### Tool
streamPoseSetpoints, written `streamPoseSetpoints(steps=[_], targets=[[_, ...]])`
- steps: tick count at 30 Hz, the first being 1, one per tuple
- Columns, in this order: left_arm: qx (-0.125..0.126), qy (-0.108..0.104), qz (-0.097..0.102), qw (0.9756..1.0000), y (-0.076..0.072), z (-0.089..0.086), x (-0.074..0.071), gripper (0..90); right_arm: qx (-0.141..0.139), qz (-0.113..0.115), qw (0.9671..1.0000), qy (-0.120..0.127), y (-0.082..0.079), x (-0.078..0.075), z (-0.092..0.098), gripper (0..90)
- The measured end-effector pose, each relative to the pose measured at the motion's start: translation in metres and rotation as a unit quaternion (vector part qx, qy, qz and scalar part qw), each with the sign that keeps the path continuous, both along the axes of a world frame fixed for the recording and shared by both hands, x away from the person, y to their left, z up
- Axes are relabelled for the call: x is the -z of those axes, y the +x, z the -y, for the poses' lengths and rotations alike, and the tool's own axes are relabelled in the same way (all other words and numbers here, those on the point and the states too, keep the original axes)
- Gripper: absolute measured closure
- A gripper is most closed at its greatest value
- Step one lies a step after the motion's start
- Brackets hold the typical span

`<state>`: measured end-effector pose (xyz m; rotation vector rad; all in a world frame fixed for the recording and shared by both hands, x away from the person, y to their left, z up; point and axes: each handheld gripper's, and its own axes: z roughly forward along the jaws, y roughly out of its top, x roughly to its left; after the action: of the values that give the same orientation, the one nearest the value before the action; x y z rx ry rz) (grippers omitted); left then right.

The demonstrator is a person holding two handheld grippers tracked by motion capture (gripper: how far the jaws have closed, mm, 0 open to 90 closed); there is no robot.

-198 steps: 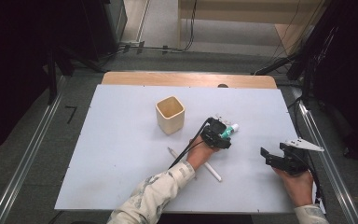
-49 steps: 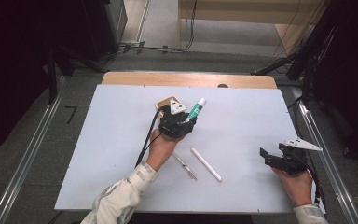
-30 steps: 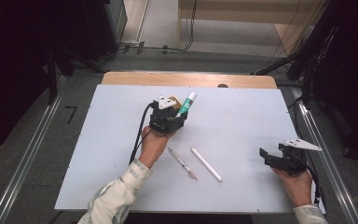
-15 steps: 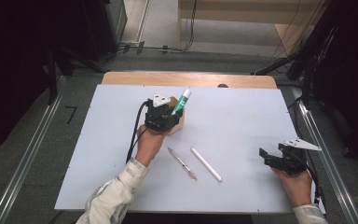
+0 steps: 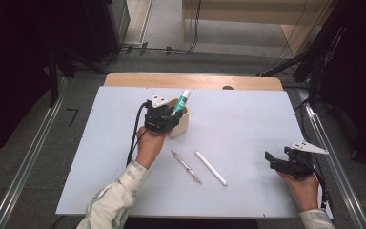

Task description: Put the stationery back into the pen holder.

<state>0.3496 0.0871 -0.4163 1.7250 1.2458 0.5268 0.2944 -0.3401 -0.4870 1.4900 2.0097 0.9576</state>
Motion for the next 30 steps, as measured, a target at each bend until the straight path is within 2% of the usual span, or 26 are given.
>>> streamPoseSetpoints(steps=[21,30], targets=[[-0.023,0.005,-0.009,0.9997,0.008,-0.01,0.007,66.8,0.0,0.0,1.0,0.0,0.0,0.0,0.0,17.1],[-0.022,0.005,-0.013,0.9997,0.01,-0.01,0.01,66.8,-0.001,-0.002,1.0,0.001,0.0,0.0,0.0,17.1]])
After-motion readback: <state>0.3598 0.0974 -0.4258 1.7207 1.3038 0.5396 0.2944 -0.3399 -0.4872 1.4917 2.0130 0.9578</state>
